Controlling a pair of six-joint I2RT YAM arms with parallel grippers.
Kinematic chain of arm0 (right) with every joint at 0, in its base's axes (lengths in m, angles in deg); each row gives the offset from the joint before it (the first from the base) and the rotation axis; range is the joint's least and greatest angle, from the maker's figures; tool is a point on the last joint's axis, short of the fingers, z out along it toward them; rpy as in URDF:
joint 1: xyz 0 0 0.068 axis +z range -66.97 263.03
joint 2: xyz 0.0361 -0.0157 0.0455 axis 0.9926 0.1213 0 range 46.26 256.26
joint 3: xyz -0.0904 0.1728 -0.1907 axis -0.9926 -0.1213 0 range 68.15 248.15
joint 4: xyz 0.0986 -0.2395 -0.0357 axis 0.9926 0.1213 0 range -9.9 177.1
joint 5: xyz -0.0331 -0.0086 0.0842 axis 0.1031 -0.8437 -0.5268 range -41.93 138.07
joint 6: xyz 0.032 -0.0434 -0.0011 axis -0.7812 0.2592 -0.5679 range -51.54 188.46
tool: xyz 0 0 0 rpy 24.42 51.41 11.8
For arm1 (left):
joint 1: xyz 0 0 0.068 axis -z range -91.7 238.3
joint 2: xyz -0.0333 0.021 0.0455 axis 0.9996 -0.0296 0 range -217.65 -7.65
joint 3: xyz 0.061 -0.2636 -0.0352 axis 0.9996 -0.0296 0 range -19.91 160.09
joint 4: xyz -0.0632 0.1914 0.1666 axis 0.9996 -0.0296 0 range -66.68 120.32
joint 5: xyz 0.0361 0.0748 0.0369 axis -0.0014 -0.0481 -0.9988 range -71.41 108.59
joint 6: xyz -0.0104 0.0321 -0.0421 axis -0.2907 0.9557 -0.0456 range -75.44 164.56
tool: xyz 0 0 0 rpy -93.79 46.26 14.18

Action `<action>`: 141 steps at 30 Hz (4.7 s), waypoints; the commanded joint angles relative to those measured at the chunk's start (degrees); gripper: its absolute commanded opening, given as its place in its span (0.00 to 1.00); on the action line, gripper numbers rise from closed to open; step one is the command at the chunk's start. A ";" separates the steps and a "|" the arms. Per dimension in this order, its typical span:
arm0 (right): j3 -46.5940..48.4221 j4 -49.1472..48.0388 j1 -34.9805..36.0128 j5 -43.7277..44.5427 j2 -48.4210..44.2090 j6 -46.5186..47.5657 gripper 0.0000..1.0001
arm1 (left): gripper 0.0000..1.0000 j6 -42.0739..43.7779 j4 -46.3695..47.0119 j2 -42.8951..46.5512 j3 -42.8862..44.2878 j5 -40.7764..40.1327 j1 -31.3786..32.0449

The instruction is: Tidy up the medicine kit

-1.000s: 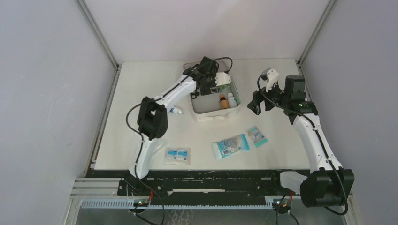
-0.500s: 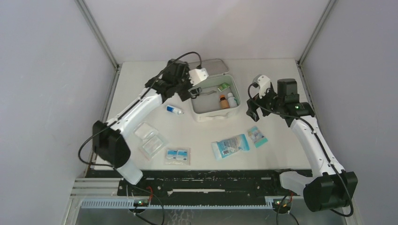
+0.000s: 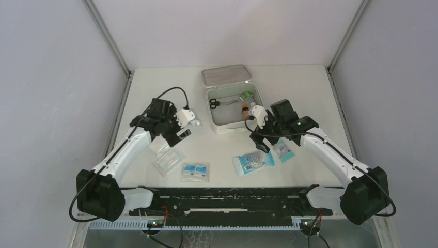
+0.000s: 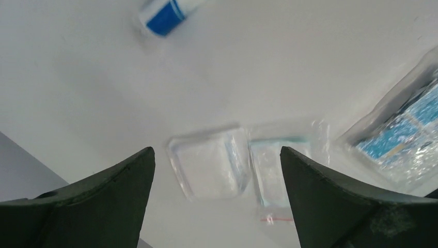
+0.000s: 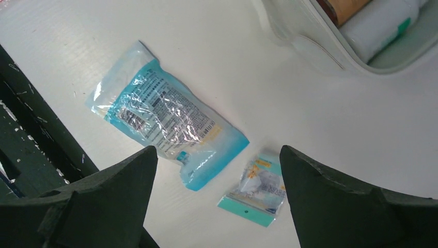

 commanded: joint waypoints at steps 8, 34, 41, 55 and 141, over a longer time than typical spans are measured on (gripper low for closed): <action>1.40 -3.18 5.64 2.72 1.86 -0.79 0.85 | 0.92 -4.43 -2.78 -6.97 -1.72 -0.03 -18.92; 0.84 -4.09 7.84 4.25 3.13 0.29 0.82 | 0.35 -4.73 -5.53 -22.59 5.21 9.80 -27.86; 7.43 -2.82 7.87 1.63 5.82 -0.29 0.82 | 0.23 -5.65 -4.75 -17.64 3.60 16.30 -27.71; 32.03 -6.65 8.02 -19.25 19.73 -18.36 0.86 | 0.23 -21.13 7.05 -0.90 6.16 19.95 -10.32; 30.90 -21.33 15.48 8.44 44.06 41.96 0.03 | 1.00 -33.68 18.22 14.04 7.76 16.09 -17.03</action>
